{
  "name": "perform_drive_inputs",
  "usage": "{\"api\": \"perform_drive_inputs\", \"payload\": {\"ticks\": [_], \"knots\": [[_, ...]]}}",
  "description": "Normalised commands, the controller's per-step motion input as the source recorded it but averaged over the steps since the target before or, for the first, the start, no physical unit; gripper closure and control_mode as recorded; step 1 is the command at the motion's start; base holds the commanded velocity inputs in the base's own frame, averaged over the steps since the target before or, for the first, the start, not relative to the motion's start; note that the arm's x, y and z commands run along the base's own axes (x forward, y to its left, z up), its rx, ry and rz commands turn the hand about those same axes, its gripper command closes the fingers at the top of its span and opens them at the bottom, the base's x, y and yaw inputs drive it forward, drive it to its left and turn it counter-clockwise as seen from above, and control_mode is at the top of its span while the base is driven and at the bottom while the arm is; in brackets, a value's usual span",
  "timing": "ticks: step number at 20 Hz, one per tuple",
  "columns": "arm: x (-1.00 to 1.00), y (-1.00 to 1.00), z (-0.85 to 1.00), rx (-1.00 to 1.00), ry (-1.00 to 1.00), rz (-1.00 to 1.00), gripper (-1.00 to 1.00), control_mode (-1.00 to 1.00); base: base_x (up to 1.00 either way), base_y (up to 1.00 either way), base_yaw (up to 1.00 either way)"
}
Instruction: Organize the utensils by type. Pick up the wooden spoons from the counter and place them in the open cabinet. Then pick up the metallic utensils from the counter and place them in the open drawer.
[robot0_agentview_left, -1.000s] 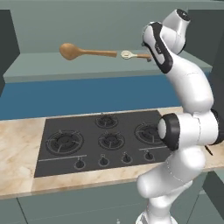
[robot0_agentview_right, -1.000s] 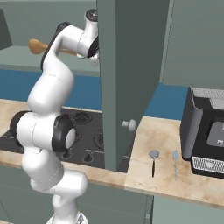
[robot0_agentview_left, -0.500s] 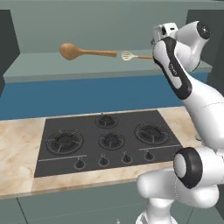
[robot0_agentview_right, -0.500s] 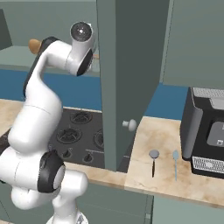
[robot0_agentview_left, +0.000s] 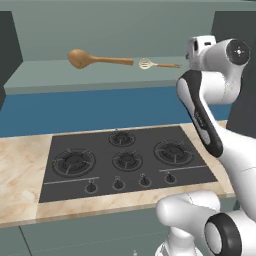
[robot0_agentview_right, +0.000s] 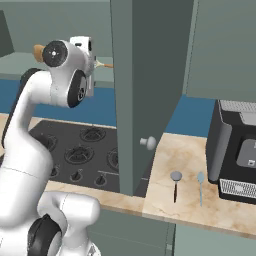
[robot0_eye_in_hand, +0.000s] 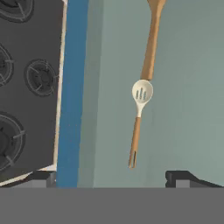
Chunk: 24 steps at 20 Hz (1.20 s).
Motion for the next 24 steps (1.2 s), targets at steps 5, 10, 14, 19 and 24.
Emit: {"api": "perform_drive_inputs", "payload": {"ticks": [5,10,14,19,24], "knots": [[-0.96,0.0,0.02,0.14,-0.01,-0.49,-1.0,-1.0,0.0,0.0,0.0],[-0.91,0.01,-0.02,0.1,-0.05,-0.59,-1.0,-1.0,0.0,0.0,0.0],[-0.63,-0.06,-0.03,0.21,0.0,-0.39,-1.0,-1.0,0.0,0.0,0.0],[-0.94,-0.01,-0.13,0.32,-0.02,-0.26,-1.0,-1.0,0.0,0.0,0.0],[-0.79,0.0,-0.48,0.39,-0.24,-0.06,-1.0,-1.0,0.0,0.0,0.0]]}}
